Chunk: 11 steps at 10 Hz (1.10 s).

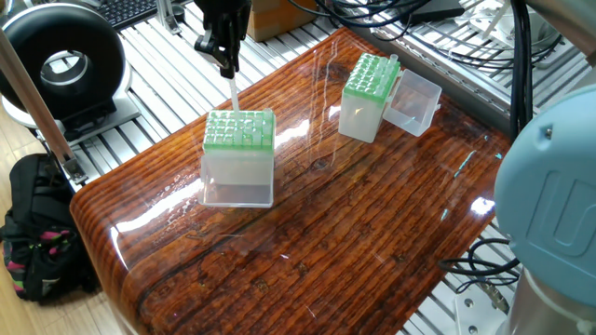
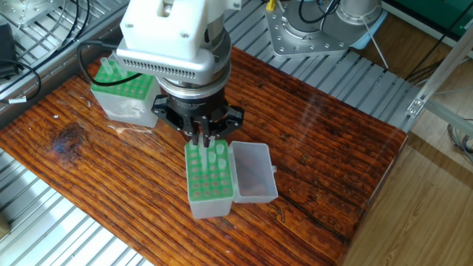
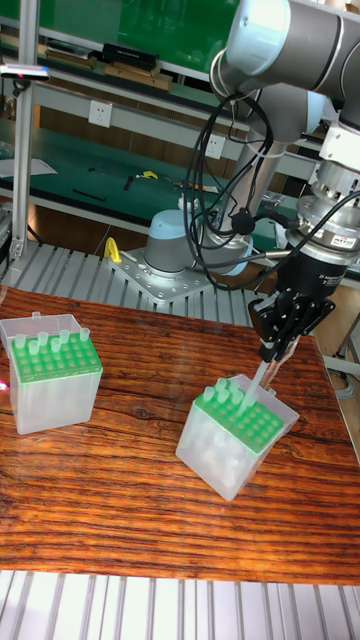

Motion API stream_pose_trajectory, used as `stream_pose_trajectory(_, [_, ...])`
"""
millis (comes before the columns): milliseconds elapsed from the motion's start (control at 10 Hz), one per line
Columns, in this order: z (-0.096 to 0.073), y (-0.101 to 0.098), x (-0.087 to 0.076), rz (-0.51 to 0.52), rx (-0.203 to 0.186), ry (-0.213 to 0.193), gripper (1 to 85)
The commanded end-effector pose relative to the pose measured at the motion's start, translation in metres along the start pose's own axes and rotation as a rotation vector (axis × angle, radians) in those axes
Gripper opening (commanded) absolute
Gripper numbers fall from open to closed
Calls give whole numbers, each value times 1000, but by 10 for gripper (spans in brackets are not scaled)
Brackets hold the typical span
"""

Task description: Transfer all large pipette tips from one holder to another

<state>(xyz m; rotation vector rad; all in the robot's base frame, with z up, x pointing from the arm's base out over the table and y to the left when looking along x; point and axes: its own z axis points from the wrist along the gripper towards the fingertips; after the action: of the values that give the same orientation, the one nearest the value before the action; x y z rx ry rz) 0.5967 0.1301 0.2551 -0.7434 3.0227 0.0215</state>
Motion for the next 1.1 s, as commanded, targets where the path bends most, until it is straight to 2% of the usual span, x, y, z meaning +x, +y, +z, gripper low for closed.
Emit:
stream_pose_trajectory(0, [-1,5,-3,2,-20,-13,73])
stream_pose_trajectory(500, [-25,16,-2,8,-34,20,70])
stream_pose_trajectory(1000, [-29,9,-4,-23,0,26,50])
